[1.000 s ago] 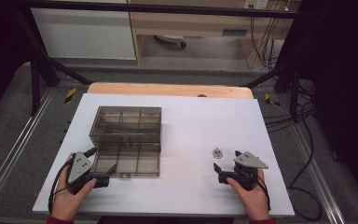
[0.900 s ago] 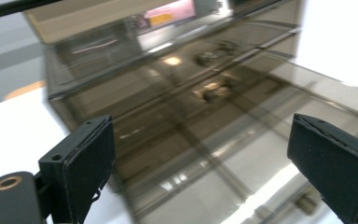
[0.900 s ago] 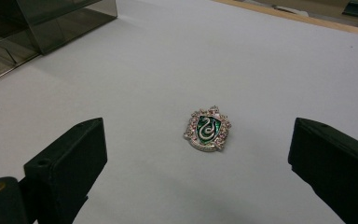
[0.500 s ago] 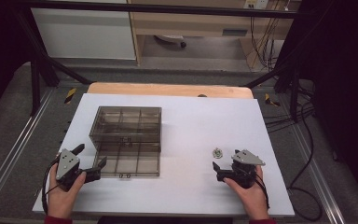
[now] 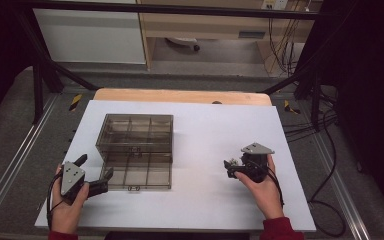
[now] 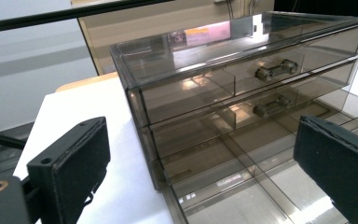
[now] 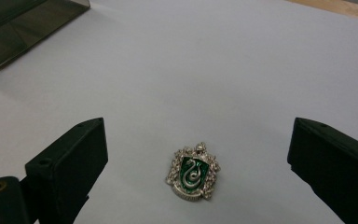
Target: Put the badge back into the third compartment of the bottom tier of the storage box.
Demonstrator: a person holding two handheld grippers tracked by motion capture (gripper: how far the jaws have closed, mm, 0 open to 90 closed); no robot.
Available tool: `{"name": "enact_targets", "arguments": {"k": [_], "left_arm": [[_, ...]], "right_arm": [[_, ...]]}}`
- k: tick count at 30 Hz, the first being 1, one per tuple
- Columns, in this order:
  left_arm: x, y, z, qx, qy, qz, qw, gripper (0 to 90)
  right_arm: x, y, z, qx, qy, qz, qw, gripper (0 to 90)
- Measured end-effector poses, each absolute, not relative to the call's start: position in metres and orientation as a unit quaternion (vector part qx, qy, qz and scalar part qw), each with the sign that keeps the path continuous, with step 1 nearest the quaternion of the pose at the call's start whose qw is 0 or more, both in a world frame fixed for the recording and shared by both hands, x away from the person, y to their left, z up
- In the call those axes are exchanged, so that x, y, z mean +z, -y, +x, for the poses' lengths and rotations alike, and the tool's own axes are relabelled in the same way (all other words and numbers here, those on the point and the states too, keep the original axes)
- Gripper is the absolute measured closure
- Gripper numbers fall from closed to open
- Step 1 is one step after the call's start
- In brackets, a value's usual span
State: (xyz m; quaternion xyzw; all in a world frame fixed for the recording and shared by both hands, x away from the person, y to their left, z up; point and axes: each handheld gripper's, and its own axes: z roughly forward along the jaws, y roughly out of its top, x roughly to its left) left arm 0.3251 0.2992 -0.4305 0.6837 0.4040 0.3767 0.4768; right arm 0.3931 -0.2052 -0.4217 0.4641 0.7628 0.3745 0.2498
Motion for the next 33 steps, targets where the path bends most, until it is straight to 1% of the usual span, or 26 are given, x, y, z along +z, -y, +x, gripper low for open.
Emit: {"name": "enact_targets", "arguments": {"k": [2, 5, 7, 9, 12, 15, 25, 30, 33], "left_arm": [[-0.431, -0.3, 0.325, 0.378, -0.406, 0.682, 0.477, 3.9], [-0.432, -0.301, 0.325, 0.378, -0.41, 0.68, 0.475, 3.9], [-0.432, -0.301, 0.325, 0.377, -0.412, 0.681, 0.473, 3.9], [-0.432, -0.301, 0.325, 0.376, -0.412, 0.682, 0.473, 3.9], [-0.43, -0.301, 0.324, 0.381, -0.411, 0.682, 0.47, 4.0], [-0.429, -0.302, 0.323, 0.379, -0.414, 0.681, 0.47, 4.0], [-0.431, -0.307, 0.324, 0.358, -0.439, 0.684, 0.46, 4.0], [-0.432, -0.309, 0.325, 0.354, -0.446, 0.68, 0.462, 4.2], [-0.431, -0.309, 0.325, 0.353, -0.443, 0.681, 0.463, 4.2]], "right_arm": [[-0.423, 0.204, 0.398, 0.377, -0.761, 0.468, 0.246, 6.4], [-0.426, 0.202, 0.399, 0.365, -0.764, 0.472, 0.244, 11.0], [-0.429, 0.201, 0.399, 0.357, -0.768, 0.475, 0.241, 16.6], [-0.43, 0.201, 0.399, 0.358, -0.77, 0.475, 0.228, 24.6], [-0.428, 0.201, 0.4, 0.353, -0.771, 0.482, 0.222, 30.3], [-0.425, 0.205, 0.402, 0.359, -0.762, 0.5, 0.199, 35.9], [-0.411, 0.199, 0.412, 0.332, -0.772, 0.504, 0.199, 44.8], [-0.411, 0.198, 0.417, 0.323, -0.773, 0.511, 0.192, 47.3], [-0.412, 0.198, 0.421, 0.321, -0.773, 0.515, 0.183, 46.3]]}}
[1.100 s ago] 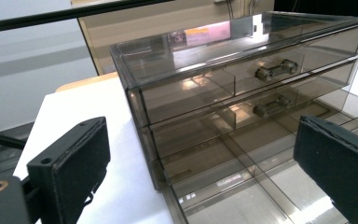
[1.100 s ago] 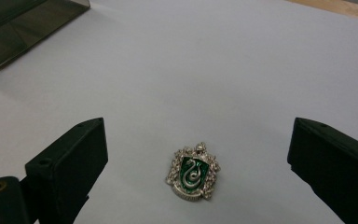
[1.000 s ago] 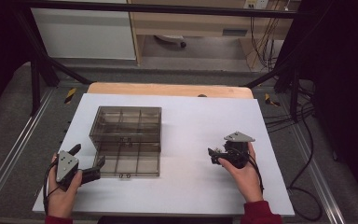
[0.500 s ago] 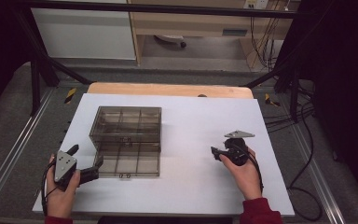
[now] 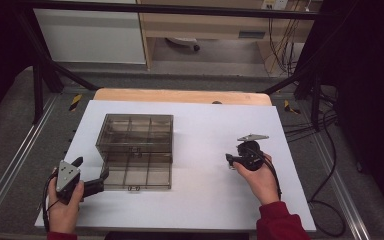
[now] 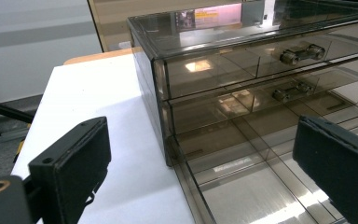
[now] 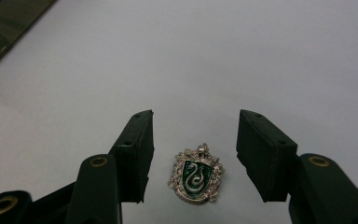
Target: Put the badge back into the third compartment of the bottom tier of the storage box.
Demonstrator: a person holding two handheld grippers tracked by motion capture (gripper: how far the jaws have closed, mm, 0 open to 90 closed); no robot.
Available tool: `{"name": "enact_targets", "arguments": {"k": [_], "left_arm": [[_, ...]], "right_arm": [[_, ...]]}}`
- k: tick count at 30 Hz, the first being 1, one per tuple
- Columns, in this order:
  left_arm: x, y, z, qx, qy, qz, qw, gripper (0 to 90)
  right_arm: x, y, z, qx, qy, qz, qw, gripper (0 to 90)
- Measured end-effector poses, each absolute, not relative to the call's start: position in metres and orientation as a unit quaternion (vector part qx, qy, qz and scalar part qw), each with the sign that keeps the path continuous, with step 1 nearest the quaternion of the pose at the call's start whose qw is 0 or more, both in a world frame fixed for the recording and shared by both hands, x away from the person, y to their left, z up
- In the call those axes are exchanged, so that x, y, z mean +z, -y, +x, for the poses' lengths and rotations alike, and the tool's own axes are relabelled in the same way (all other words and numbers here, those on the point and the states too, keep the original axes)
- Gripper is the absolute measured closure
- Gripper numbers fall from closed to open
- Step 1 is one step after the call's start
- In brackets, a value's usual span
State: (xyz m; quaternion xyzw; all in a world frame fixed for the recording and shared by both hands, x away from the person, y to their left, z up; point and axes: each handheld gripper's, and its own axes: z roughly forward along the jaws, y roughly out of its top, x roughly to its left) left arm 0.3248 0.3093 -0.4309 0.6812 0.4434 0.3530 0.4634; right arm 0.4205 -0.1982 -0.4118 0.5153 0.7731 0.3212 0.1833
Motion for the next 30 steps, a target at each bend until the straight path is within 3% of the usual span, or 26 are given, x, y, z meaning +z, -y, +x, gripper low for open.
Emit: {"name": "enact_targets", "arguments": {"k": [30], "left_arm": [[-0.429, -0.308, 0.325, 0.36, -0.439, 0.685, 0.457, 5.1]], "right_arm": [[-0.44, 0.196, 0.426, 0.289, -0.756, 0.564, 0.161, 42.3]]}}
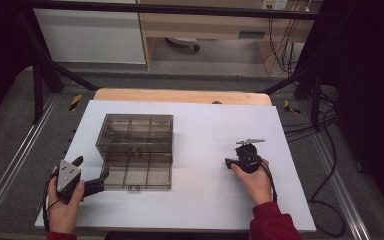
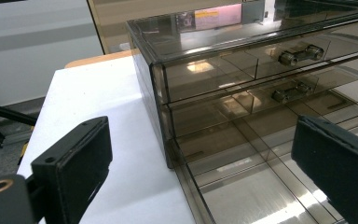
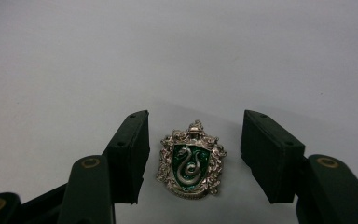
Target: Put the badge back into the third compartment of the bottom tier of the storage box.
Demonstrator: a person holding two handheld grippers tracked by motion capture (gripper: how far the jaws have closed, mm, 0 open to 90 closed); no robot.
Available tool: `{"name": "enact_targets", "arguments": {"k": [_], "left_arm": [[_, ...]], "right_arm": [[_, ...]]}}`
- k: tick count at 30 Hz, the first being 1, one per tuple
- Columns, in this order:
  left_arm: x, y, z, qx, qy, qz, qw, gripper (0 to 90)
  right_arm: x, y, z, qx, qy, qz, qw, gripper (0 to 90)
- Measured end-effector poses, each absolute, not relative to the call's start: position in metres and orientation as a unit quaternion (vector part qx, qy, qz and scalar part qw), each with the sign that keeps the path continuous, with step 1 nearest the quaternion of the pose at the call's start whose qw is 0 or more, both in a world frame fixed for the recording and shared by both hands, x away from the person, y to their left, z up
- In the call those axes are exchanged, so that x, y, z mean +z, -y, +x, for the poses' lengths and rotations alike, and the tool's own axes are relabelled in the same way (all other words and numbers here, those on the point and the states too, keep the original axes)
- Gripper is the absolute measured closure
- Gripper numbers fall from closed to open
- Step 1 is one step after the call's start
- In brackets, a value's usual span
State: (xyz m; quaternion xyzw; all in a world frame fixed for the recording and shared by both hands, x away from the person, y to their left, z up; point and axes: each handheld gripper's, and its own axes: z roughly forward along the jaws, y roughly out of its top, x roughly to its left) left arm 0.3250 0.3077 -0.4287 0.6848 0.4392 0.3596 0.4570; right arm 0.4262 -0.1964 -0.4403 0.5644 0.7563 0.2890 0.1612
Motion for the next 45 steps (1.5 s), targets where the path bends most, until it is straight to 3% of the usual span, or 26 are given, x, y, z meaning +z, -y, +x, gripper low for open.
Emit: {"name": "enact_targets", "arguments": {"k": [9, 14, 45], "left_arm": [[-0.428, -0.308, 0.325, 0.361, -0.439, 0.685, 0.456, 5.2], [-0.428, -0.307, 0.325, 0.362, -0.438, 0.685, 0.456, 5.3], [-0.428, -0.307, 0.325, 0.364, -0.438, 0.686, 0.454, 5.7]], "right_arm": [[-0.443, 0.189, 0.424, 0.266, -0.764, 0.558, 0.187, 47.1], [-0.441, 0.186, 0.421, 0.26, -0.767, 0.555, 0.186, 57.5], [-0.434, 0.184, 0.417, 0.31, -0.768, 0.535, 0.168, 58.8]]}}
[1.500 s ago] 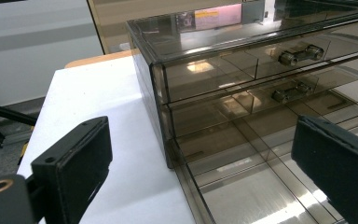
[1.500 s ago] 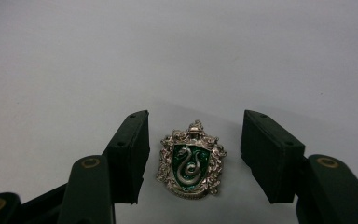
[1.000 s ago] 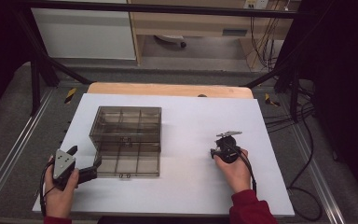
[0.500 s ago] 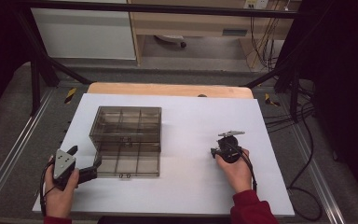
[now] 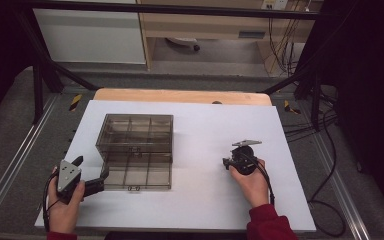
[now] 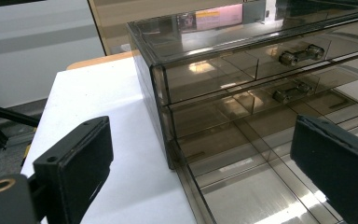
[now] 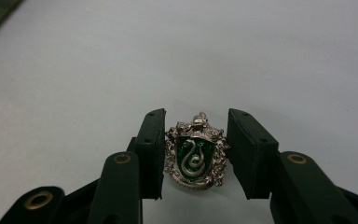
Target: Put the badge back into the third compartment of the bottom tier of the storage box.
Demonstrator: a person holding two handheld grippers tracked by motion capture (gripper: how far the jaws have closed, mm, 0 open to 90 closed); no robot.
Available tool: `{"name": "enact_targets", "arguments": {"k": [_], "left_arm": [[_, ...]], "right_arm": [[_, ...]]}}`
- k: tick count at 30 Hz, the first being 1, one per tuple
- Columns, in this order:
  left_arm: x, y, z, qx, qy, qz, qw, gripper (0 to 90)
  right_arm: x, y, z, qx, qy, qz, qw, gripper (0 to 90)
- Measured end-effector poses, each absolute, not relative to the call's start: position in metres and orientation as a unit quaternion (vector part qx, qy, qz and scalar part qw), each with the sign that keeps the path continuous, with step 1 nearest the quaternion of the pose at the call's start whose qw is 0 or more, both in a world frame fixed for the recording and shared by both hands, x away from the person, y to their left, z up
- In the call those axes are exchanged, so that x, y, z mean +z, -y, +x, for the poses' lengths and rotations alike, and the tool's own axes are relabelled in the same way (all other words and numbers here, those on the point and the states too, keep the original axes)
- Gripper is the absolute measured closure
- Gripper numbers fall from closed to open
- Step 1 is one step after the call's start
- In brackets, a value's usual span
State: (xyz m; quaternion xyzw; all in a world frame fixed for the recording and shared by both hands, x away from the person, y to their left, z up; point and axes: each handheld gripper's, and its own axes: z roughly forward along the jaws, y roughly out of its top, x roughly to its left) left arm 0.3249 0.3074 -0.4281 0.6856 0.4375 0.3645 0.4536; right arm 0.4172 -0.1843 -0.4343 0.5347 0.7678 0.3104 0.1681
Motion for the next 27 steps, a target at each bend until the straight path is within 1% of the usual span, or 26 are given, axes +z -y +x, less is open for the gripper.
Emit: {"name": "enact_targets", "arguments": {"k": [8, 13, 27], "left_arm": [[-0.428, -0.307, 0.325, 0.365, -0.437, 0.686, 0.453, 5.8], [-0.428, -0.308, 0.325, 0.365, -0.438, 0.685, 0.454, 5.8], [-0.428, -0.308, 0.326, 0.364, -0.439, 0.685, 0.453, 5.8]], "right_arm": [[-0.424, 0.16, 0.408, 0.346, -0.779, 0.498, 0.158, 58.8], [-0.418, 0.137, 0.399, 0.373, -0.79, 0.463, 0.151, 58.8], [-0.411, 0.086, 0.376, 0.405, -0.813, 0.392, 0.144, 58.8]]}}
